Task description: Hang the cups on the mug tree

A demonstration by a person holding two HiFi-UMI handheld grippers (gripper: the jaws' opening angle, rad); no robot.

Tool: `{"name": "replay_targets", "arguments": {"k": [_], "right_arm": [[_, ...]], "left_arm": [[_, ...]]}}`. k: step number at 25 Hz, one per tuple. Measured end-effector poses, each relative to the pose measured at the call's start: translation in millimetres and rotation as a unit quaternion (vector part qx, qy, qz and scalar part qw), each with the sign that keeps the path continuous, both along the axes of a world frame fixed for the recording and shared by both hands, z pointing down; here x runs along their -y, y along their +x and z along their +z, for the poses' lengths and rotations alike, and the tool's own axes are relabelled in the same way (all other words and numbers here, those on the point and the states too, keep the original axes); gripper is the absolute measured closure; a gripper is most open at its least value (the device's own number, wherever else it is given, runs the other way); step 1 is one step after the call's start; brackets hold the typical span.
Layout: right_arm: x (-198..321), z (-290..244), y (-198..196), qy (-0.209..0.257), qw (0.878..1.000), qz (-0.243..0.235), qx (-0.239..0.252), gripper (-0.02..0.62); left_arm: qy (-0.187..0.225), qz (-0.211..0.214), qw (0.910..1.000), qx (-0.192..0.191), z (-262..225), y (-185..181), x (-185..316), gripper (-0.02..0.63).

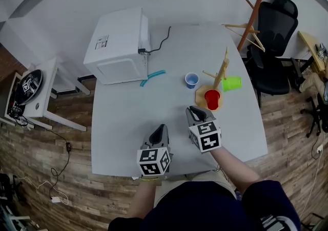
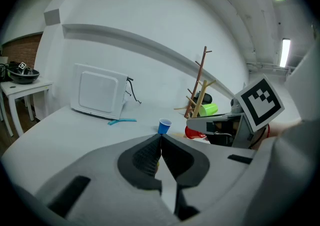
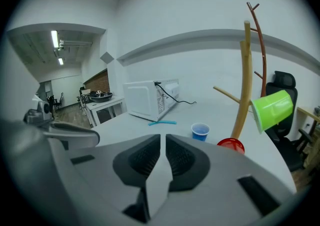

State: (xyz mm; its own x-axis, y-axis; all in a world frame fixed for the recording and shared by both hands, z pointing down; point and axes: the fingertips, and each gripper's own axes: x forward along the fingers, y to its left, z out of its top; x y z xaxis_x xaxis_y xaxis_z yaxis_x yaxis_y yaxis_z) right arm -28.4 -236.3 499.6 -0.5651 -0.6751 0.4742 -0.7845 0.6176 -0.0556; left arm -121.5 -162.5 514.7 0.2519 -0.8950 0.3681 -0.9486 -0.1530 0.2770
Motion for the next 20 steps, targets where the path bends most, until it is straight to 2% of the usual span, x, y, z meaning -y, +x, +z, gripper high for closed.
{"name": "replay_targets", "arguments": {"k": [7, 13, 20], "right_arm": [[17.3, 17.8, -8.6, 0.002, 1.0, 0.018, -0.007, 0.545], [39.3, 31.1, -11.7, -0.021, 0.998, 0.056, 0.012, 0.545], [65.2, 58.3, -5.4, -0.033, 0.995, 0.089, 0.007, 0.545]], "left_arm": [[-0.012, -0.005, 0.9999, -0.001, 10.9, -5.9, -4.4, 0.586], [-0.017, -0.007, 0.9998, -0.004, 17.8, -9.6, -4.3, 0.586], [-0.028, -0.01, 0.9995, -0.007, 27.7, -13.3, -5.2, 0.586]]}}
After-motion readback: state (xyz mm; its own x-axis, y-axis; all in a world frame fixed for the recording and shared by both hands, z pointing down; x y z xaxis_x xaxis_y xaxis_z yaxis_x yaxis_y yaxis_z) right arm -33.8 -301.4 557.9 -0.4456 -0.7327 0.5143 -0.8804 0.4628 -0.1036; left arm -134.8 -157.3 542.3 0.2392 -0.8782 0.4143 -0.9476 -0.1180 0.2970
